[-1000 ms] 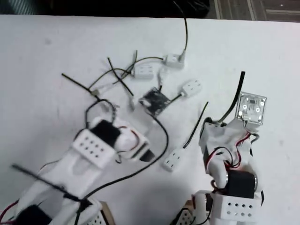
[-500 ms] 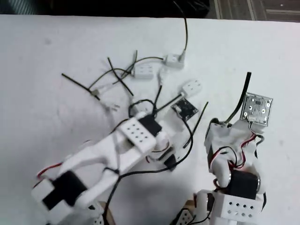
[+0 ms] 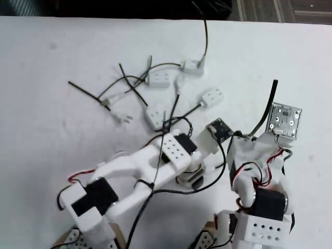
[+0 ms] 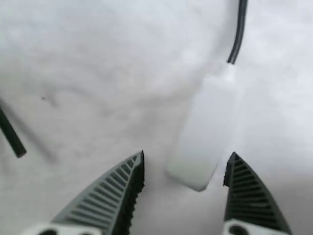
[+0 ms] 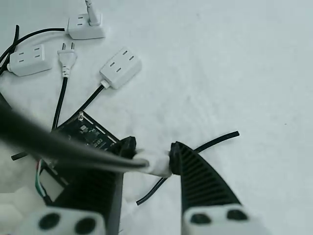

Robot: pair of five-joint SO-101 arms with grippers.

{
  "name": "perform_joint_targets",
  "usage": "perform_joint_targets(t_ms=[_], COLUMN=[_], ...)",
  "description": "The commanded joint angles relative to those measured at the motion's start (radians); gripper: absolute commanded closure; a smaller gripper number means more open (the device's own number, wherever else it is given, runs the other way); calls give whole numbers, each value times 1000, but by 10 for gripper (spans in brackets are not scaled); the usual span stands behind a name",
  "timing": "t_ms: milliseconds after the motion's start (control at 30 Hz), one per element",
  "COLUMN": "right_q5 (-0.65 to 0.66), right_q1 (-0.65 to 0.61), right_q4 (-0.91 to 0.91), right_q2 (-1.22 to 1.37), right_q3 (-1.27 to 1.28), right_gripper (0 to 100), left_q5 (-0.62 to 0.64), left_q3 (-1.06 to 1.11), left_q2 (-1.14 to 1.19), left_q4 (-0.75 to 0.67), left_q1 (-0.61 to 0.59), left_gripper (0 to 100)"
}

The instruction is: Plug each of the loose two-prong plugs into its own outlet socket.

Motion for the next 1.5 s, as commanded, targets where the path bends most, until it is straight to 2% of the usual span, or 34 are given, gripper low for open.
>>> perform_joint_targets(t_ms=[0,267,367,500,600,700,867,933,1133,1267,1467], right_q5=[9,9,9,9,9,28,34,35,35,35,35], right_q1=[13,13,13,13,13,13,13,13,13,13,13], right_q4=[-1,1,1,1,1,2,4,4,4,4,4], right_q2=[-2,-2,-2,-2,-2,-2,-2,-2,-2,-2,-2], right_q3=[-49,-49,-49,-49,-49,-49,-49,-49,-48,-46,-46], right_gripper=[981,981,981,981,981,981,981,981,981,981,981], left_q5=[11,2,-2,-98,-149,-163,-173,-235,-279,-295,-396], left_q3=[-48,-54,-55,-44,-51,-43,-15,18,14,-46,-57], left_q2=[-27,-160,-177,-185,-205,-228,-226,-223,-93,-15,13], left_q4=[31,44,14,25,92,94,20,-21,-91,-60,-2], left_q1=[4,-10,-73,-148,-120,-70,-7,4,-42,-62,-8], left_gripper=[736,735,733,736,732,731,679,672,673,723,846])
